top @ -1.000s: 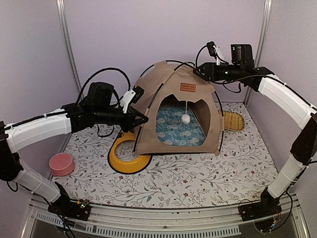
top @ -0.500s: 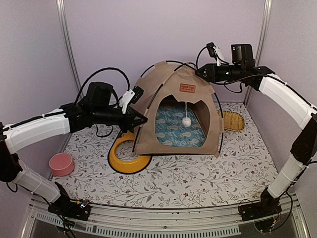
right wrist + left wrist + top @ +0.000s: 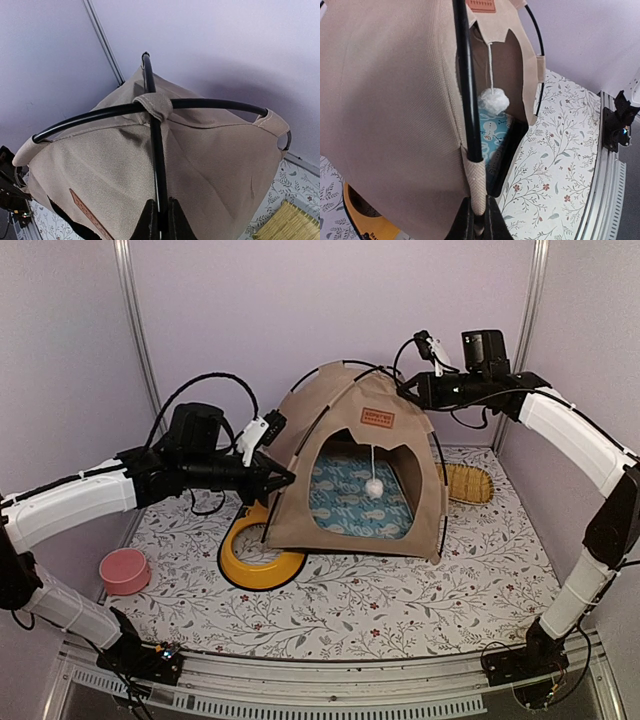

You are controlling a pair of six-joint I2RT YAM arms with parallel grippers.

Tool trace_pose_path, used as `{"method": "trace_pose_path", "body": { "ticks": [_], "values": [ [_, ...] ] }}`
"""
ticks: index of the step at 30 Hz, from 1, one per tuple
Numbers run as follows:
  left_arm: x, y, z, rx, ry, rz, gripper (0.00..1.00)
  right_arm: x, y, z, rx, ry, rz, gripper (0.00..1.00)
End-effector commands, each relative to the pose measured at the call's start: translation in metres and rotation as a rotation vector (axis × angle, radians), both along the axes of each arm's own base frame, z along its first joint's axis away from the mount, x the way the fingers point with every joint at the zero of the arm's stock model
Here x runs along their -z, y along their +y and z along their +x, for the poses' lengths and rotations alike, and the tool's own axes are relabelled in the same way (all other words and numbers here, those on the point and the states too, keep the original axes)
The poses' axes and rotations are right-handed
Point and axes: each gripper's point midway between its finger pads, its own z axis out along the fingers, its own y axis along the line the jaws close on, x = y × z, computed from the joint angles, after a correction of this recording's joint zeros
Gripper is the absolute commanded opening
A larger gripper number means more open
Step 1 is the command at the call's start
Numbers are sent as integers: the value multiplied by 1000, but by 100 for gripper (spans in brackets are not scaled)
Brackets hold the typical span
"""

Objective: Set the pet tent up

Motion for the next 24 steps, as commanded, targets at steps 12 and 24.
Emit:
{"method": "trace_pose_path", "body": {
  "ticks": [12,24],
  "values": [
    [-53,7,63,-244,-160,-50,0,-95,-25,-111,-64,-102,192,0],
    [-48,-36,76,-128,-115,-118,0,-117,-59,-199,-82,-94,327,0]
  ]
}}
